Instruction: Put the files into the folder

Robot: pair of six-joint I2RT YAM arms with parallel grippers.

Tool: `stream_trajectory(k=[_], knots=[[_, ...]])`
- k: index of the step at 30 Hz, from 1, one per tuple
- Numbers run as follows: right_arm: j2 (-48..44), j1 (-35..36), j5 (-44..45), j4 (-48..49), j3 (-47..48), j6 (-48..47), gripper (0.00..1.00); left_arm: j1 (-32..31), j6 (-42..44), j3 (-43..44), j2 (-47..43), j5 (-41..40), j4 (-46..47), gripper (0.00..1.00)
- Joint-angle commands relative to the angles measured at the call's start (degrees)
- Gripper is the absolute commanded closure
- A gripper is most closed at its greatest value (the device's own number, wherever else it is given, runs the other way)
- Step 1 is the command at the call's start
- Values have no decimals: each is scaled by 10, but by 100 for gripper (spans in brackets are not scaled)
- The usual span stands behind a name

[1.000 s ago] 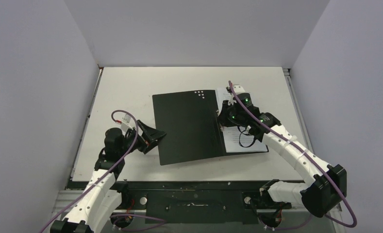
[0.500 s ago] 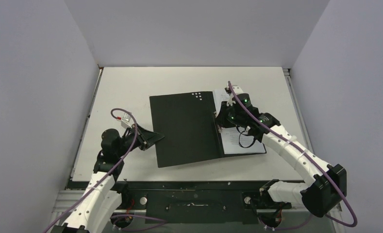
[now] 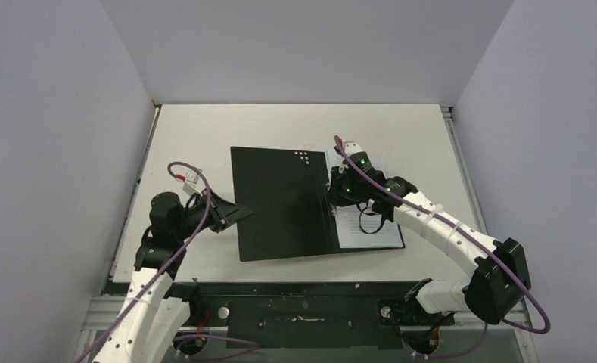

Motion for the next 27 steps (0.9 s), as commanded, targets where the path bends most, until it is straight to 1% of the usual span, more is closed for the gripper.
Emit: stream_trajectory(k=[1, 3, 8, 12, 17, 19, 21, 27], knots=[[17, 25, 6, 54, 26, 13, 86, 4, 86, 61, 3, -28, -118, 100], [24, 28, 17, 49, 31, 10, 82, 5, 108, 79, 5, -43, -160, 100], [19, 27, 35, 39, 35, 1, 55, 8, 165, 126, 20, -74, -244, 100], [10, 16, 62, 29, 24, -12, 49, 9, 205, 160, 40, -97, -301, 100], [0, -12, 65, 37, -3, -14, 34, 10, 254, 213, 58, -114, -358, 100], [-5, -23, 59, 48, -21, -19, 25, 10, 271, 234, 63, -124, -380, 100], [-5, -37, 51, 55, -35, -17, 22, 10, 289, 253, 68, -134, -401, 100], [4, -99, -57, 80, -88, -23, 17, 13, 331, 298, 86, -180, -457, 100]])
